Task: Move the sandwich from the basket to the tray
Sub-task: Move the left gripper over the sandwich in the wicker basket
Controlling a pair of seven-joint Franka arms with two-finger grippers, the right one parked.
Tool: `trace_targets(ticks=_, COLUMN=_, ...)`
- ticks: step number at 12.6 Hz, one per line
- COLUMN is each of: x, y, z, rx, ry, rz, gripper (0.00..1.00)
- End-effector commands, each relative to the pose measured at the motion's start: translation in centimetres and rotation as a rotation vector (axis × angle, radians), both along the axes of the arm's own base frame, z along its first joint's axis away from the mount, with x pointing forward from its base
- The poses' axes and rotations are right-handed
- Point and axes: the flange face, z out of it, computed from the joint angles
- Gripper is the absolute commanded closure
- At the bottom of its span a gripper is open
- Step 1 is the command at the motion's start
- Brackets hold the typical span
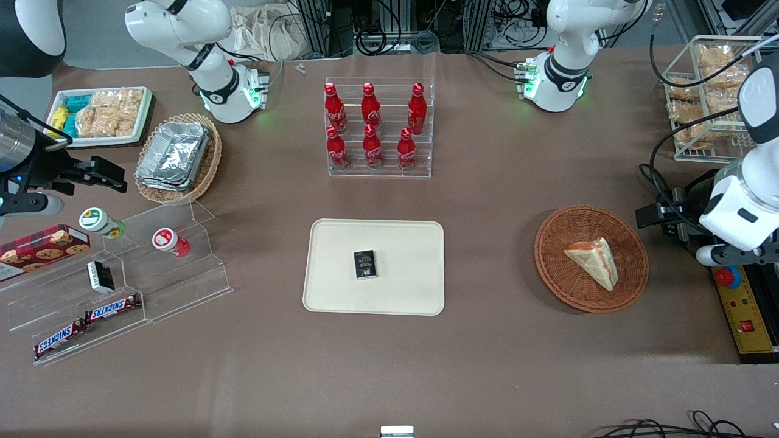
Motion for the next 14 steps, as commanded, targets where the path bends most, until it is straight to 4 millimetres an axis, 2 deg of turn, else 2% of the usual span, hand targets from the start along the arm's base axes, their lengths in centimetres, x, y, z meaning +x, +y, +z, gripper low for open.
trace_targets(ticks=1, x=0.5, y=0.2, z=0.1, rx=0.020, ry=0.005, rz=-0.008, gripper=0.00)
trace_targets(ticks=3, x=0.5, y=0.4, z=0.2, rx=0.026, ry=0.003, rz=-0.008, gripper=0.00)
trace_targets(ticks=5, x=0.7, y=0.8, z=-1.4, rx=0.107, ry=0.026, rz=0.005, gripper=0.00)
trace_targets(ticks=7, x=0.6, y=0.5, z=-3.8, rx=0.126, ry=0.029, rz=0.169, gripper=0.00)
trace_targets(ticks=8, x=0.6, y=1.2, z=-5.0, rx=0.108, ry=0.012, rz=0.340, gripper=0.00)
trace_targets(ticks=9, x=0.7, y=1.5, z=-6.3, rx=0.085, ry=0.000, rz=0.467, gripper=0.00)
trace_targets(ticks=14, x=-0.3, y=1.0, z=-15.6, rx=0.041, ry=-0.092, rz=0.633, gripper=0.00)
